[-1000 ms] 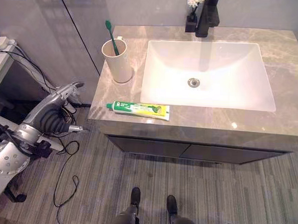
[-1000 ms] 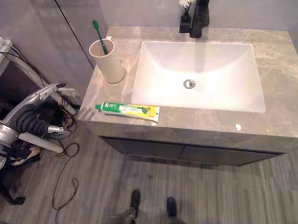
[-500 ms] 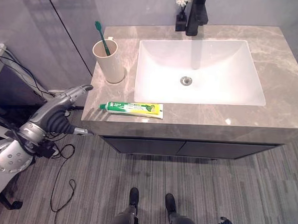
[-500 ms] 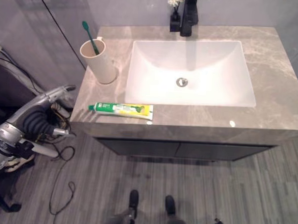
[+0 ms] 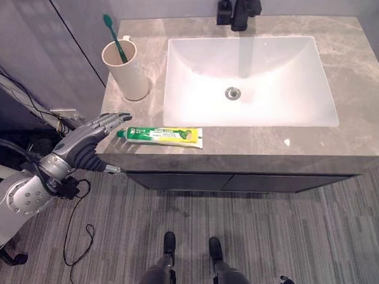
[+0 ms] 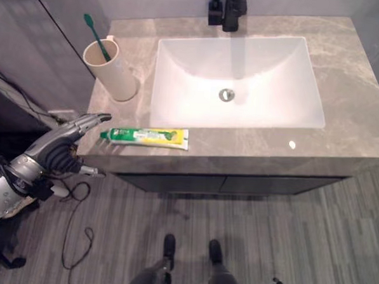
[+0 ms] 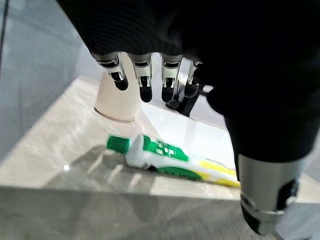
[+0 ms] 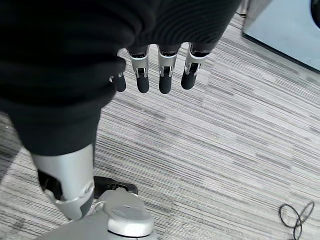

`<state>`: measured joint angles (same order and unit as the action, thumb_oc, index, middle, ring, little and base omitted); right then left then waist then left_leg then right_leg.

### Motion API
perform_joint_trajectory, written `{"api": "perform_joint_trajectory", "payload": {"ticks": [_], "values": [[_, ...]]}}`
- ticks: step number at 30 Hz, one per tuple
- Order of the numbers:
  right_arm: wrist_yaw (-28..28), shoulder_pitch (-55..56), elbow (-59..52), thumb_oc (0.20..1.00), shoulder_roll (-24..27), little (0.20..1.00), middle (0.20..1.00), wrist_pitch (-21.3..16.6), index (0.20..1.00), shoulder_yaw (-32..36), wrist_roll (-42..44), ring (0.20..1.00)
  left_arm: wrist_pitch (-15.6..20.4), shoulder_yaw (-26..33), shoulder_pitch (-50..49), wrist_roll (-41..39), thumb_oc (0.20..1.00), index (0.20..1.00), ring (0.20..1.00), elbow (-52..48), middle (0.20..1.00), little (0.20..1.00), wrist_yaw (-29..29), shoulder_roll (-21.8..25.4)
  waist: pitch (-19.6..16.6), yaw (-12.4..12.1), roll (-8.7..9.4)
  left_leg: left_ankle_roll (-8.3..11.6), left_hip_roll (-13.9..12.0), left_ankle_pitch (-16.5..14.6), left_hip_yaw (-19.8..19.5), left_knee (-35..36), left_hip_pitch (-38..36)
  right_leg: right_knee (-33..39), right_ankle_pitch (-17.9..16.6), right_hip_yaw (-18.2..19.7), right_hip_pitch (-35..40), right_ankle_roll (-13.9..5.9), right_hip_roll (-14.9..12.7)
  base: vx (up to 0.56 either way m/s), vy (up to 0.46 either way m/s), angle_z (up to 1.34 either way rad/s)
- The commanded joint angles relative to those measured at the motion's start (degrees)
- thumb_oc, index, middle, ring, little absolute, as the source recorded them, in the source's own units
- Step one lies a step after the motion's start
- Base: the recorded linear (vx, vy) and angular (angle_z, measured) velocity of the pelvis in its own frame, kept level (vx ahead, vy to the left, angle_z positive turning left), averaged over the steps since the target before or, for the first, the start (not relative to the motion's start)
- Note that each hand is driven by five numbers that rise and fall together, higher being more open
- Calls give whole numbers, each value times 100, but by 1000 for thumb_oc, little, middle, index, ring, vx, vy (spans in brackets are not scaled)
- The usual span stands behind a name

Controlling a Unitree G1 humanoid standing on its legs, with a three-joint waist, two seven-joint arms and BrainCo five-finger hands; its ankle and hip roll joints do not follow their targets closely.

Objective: Put brush and paste in cup on sink, flatten towel.

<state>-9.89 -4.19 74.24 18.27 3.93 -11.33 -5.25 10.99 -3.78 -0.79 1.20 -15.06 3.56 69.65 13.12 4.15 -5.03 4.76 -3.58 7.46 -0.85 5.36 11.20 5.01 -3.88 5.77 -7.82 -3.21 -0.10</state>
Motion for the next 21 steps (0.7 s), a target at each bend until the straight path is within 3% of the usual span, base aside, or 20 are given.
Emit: {"api": "perform_joint_trajectory", "payload": {"ticks": [1,7,21], "values": [[-130,192,54,1000,-13,1000,1000,76,1000,-114,9,1000,60,-42,204,306,1000,1000,1000,324,1000,1000,116,8,-293,79,29,289,-188,-481,-23,-36,-359,-1,-360,-206,-624,-728,-583,0,0,0],[-151,242,20,1000,3,1000,1000,65,1000,-121,40,1000,-10,-260,441,439,1000,1000,1000,655,1000,1000,236,-177,-355,133,61,297,-208,-476,6,-36,-366,-1,-348,-186,-622,-704,-569,26,-12,-3],[-272,211,134,1000,-54,1000,1000,65,1000,36,185,1000,-56,-786,848,1041,1000,1000,1000,947,1000,1000,320,-128,-448,227,104,345,-265,-472,149,-36,-326,-1,-312,-162,-679,-694,-529,18,-7,-4]]}}
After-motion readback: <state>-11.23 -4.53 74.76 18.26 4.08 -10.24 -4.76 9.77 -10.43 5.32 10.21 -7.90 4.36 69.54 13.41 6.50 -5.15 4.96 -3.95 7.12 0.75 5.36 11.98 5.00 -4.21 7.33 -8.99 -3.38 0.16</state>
